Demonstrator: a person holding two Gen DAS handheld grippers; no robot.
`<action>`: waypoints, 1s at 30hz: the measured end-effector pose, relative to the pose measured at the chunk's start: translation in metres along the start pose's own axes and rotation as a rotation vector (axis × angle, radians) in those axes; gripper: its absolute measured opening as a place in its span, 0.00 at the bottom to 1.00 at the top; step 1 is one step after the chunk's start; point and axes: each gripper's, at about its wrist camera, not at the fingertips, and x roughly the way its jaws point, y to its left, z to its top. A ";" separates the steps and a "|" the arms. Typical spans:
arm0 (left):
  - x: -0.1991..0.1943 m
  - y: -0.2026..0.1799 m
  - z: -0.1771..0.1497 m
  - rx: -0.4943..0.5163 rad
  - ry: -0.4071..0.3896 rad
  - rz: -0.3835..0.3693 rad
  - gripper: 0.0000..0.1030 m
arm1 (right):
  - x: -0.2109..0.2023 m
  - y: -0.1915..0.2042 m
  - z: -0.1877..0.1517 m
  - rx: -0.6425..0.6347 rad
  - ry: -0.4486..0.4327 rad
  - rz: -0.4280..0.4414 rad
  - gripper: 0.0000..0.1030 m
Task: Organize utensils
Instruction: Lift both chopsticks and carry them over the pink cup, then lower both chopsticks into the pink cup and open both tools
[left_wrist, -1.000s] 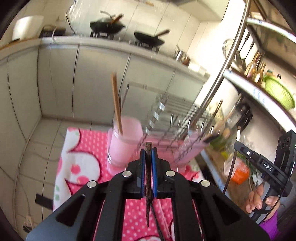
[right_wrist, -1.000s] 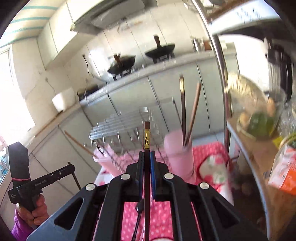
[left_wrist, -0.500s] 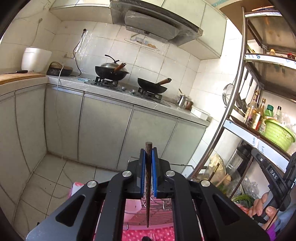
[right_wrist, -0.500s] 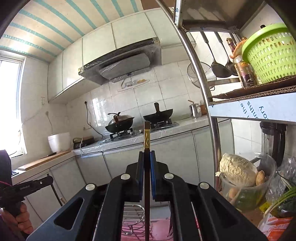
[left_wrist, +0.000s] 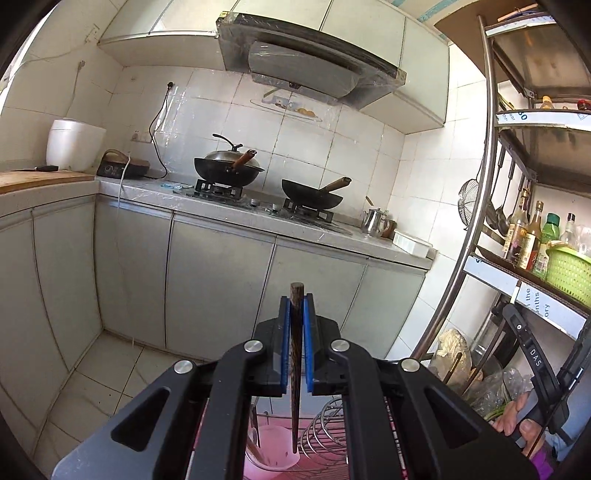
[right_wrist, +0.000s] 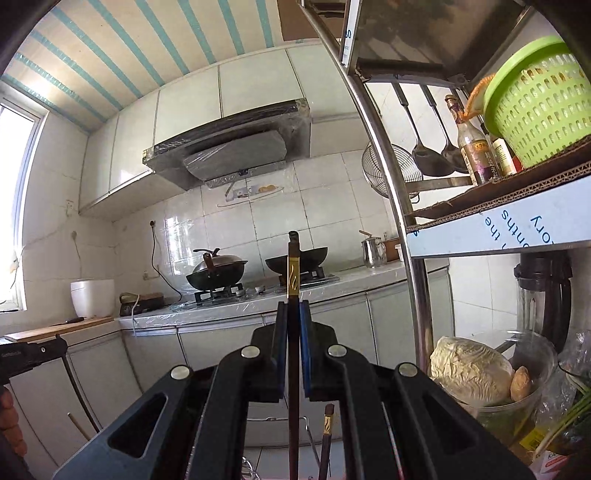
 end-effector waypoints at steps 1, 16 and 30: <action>0.002 -0.002 -0.003 0.016 -0.008 0.008 0.06 | 0.002 0.000 -0.003 -0.006 0.003 -0.007 0.06; 0.017 -0.008 -0.070 0.088 0.068 0.036 0.06 | -0.014 -0.003 -0.061 -0.028 0.111 -0.025 0.06; 0.010 0.031 -0.112 -0.033 0.152 0.041 0.06 | -0.034 -0.019 -0.102 0.047 0.199 -0.067 0.06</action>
